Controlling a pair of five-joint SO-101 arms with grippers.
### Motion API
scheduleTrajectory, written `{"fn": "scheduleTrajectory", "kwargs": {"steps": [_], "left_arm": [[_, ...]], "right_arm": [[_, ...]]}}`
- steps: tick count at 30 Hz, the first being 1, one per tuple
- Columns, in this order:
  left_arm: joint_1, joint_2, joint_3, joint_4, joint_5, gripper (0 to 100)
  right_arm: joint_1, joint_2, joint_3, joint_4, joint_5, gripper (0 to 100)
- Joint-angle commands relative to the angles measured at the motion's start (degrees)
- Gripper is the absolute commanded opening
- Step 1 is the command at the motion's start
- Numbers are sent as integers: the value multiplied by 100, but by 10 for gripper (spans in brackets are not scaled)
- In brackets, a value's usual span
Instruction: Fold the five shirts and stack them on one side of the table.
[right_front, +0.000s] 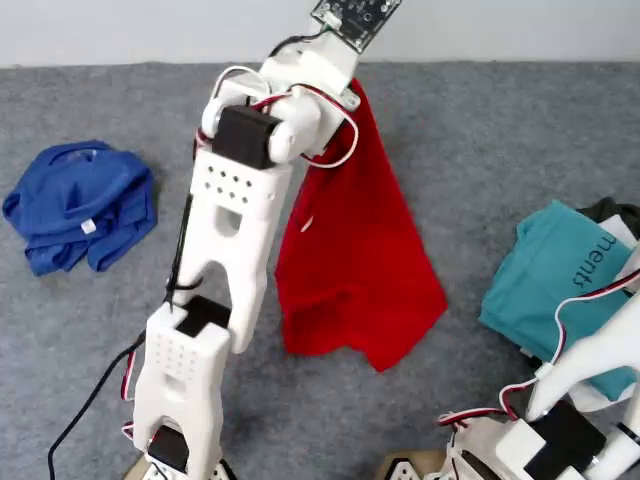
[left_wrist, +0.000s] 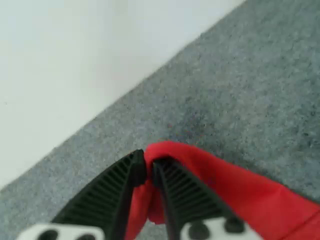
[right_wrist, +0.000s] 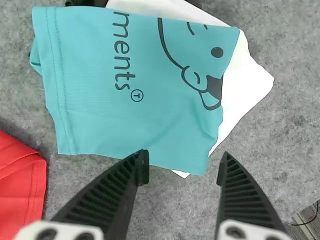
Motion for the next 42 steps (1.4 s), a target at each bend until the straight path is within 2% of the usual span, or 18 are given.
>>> {"fn": "scheduleTrajectory", "kwargs": {"steps": [1, 10, 13, 18, 22, 25, 27, 31, 34, 42], "left_arm": [[-70, -18, -31, -123, -26, 19], [-62, 0, -13, -62, -26, 19], [-53, 9, 4, 97, -26, 23], [-79, 9, 4, 475, -26, 164], [-220, 26, 4, 299, -26, 179], [-554, 193, -31, -44, 35, 177], [-765, 290, -31, 26, 352, 177], [-932, 316, -31, 659, 589, 177], [-914, 396, 22, 1204, 580, 177], [-730, 1398, 1596, 1284, 589, 150]], "right_arm": [[-57, -251, 0, 66, 70, 231], [-101, -251, 0, 233, 88, 231], [-426, -251, 0, 418, 369, 231], [-1007, -259, 0, 444, 475, 231], [-1420, -541, 378, 426, 484, 231], [-1921, -945, 870, 400, 712, 231], [-2343, -1279, 1169, 400, 1002, 231], [-3248, -2000, 2057, 338, 1486, 231], [-3934, -2387, 3068, -75, 1705, 231], [-5719, -2422, 4888, -875, 1908, 231]]}}
